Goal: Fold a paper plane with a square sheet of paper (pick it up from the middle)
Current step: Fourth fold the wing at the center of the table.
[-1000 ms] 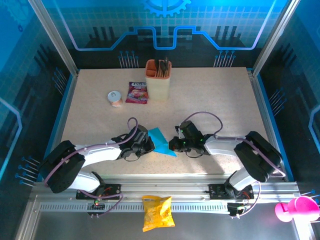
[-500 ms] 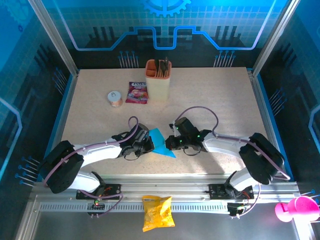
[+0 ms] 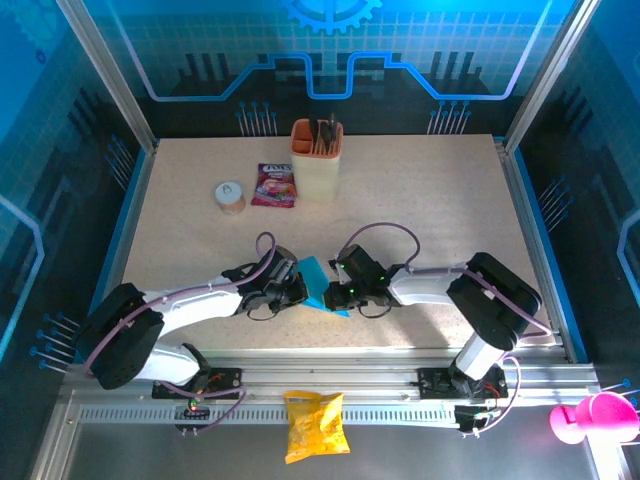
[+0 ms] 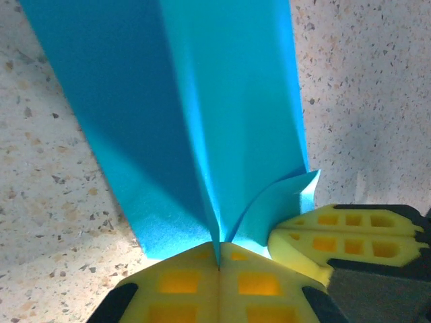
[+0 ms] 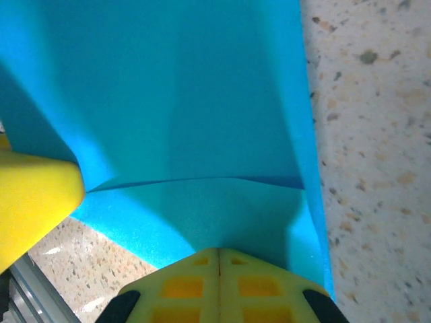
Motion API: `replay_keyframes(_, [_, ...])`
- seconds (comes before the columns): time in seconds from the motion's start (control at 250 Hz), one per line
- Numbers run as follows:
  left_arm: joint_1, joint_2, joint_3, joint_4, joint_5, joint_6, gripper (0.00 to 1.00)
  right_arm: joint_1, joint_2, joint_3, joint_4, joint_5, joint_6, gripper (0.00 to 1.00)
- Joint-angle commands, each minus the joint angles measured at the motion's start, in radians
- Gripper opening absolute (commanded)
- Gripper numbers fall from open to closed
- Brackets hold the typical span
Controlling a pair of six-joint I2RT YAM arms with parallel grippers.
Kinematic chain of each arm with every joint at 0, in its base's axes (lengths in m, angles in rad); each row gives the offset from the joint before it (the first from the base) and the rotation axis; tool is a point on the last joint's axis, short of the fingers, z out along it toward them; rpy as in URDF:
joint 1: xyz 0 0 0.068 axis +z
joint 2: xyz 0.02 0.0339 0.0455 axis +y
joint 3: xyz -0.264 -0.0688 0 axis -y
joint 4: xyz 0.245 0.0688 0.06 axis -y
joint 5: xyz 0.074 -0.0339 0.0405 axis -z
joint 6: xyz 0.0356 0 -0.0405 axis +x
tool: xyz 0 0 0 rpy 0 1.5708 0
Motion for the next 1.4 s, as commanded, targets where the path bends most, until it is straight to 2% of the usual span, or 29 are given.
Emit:
replay_keyframes(0.0, [0.016, -0.022, 0.036, -0.036, 0.038, 0.021, 0.0, 0.0, -0.111, -0.016, -0.045, 0.022, -0.039, 0.04])
replay_keyframes(0.104, [0.034, -0.03, 0.046, -0.053, 0.067, 0.021, 0.0, 0.002, -0.183, -0.028, -0.096, 0.063, -0.111, 0.23])
replay_keyframes(0.176, [0.051, -0.036, 0.059, -0.071, 0.091, 0.024, 0.0, 0.008, -0.211, -0.035, -0.116, 0.086, -0.172, 0.29])
replay_keyframes(0.455, [0.11, -0.017, 0.105, -0.117, 0.195, 0.051, 0.0, 0.119, -0.201, -0.001, -0.162, 0.236, -0.36, 0.38])
replay_keyframes(0.607, [0.127, 0.0, 0.111, -0.109, 0.238, 0.043, 0.0, 0.197, -0.152, 0.044, -0.185, 0.352, -0.386, 0.46])
replay_keyframes(0.891, [0.13, 0.006, 0.111, -0.109, 0.25, 0.038, 0.0, 0.265, -0.067, 0.102, -0.211, 0.495, -0.364, 0.43])
replay_keyframes(1.398, [0.138, 0.0, 0.105, -0.118, 0.242, 0.041, 0.0, 0.275, -0.068, 0.047, -0.219, 0.529, -0.324, 0.32])
